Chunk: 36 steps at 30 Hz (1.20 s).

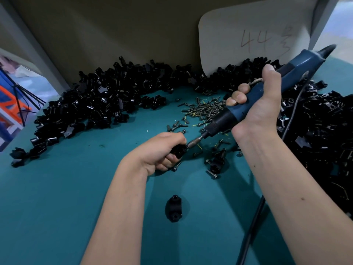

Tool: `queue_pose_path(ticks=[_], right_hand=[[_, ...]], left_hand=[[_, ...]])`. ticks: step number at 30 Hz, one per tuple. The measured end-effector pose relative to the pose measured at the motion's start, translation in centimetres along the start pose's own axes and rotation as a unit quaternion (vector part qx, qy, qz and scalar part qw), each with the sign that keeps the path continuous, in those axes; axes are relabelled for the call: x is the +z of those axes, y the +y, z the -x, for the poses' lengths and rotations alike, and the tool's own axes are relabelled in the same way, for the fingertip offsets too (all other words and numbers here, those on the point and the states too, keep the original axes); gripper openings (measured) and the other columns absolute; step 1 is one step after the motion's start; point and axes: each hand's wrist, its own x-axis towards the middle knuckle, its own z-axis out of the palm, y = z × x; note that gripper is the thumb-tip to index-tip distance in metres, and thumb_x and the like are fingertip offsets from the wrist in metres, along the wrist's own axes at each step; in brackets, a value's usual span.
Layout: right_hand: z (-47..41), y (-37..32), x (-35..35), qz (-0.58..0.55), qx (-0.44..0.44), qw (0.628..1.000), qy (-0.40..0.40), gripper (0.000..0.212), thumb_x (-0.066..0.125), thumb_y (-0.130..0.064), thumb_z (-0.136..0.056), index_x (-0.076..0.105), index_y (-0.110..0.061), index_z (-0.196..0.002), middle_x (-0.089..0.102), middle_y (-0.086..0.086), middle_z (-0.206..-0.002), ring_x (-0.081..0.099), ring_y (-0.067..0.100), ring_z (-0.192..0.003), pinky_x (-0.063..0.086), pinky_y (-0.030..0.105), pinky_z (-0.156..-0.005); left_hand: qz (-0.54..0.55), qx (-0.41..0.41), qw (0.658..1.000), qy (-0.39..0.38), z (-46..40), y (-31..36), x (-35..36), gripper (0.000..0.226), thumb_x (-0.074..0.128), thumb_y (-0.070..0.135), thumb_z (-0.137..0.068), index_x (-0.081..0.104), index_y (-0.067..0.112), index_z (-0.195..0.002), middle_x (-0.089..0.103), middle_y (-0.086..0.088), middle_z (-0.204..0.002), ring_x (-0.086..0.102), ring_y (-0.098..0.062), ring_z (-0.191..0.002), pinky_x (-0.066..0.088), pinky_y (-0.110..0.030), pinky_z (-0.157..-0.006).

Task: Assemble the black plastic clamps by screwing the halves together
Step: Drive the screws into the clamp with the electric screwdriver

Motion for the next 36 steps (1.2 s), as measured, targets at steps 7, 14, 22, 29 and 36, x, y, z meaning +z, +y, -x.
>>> queue_pose_path(ticks=[7, 14, 22, 29, 36], right_hand=[[-0.3, 0.1, -0.7, 0.003, -0.022, 0.999, 0.033, 0.036, 0.065, -0.022, -0.094, 0.038, -0.018, -0.117, 0.048, 0.002, -0.066, 0.040, 0.015, -0.049, 0.039, 0.028, -0.049], [-0.3, -0.2, -0.3, 0.015, -0.048, 0.998, 0.028, 0.036, 0.068, -0.025, -0.094, 0.040, -0.016, -0.114, 0.050, 0.003, -0.068, 0.042, 0.016, -0.049, 0.041, 0.029, -0.050], [-0.7, -1.3, -1.1, -0.013, -0.005, 0.995, -0.103, 0.028, 0.058, -0.040, -0.099, 0.049, -0.022, -0.081, 0.050, -0.001, -0.068, 0.042, 0.012, -0.050, 0.038, 0.026, -0.051], [-0.6, -3.6, -0.2, 0.013, -0.071, 0.987, -0.143, 0.025, 0.056, -0.043, -0.100, 0.047, -0.021, -0.092, 0.050, -0.004, -0.070, 0.044, 0.009, -0.052, 0.040, 0.025, -0.051], [-0.4, -2.9, 0.4, -0.019, -0.069, 0.997, -0.004, 0.041, 0.067, -0.040, -0.097, 0.040, -0.014, -0.116, 0.049, 0.000, -0.071, 0.043, 0.013, -0.052, 0.042, 0.027, -0.053]], left_hand=[[-0.036, 0.001, 0.998, 0.044, -0.8, -0.2, 0.7, 0.036, 0.052, 0.028, -0.088, 0.049, 0.028, -0.052, 0.036, 0.007, -0.048, 0.022, -0.009, -0.036, 0.017, -0.013, -0.038], [-0.042, 0.041, 0.997, 0.058, -0.5, -0.2, 0.8, 0.021, 0.054, 0.031, -0.089, 0.046, 0.029, -0.069, 0.038, 0.008, -0.051, 0.024, -0.009, -0.040, 0.017, -0.015, -0.039], [-0.009, 0.081, 0.996, -0.023, 0.5, -0.2, 0.5, 0.012, 0.051, 0.028, -0.095, 0.049, 0.030, -0.084, 0.030, 0.009, -0.054, 0.018, -0.009, -0.043, 0.015, -0.014, -0.041], [0.160, 0.071, 0.985, -0.003, 1.0, -0.9, -2.0, 0.017, 0.050, 0.029, -0.106, 0.052, 0.030, -0.089, 0.032, 0.001, -0.061, 0.019, -0.005, -0.042, 0.015, -0.012, -0.034], [0.128, 0.138, 0.981, -0.053, 1.2, -1.1, -0.8, 0.037, 0.067, 0.034, -0.091, 0.065, 0.024, -0.127, 0.055, -0.004, -0.080, 0.049, -0.014, -0.063, 0.047, -0.024, -0.059]])
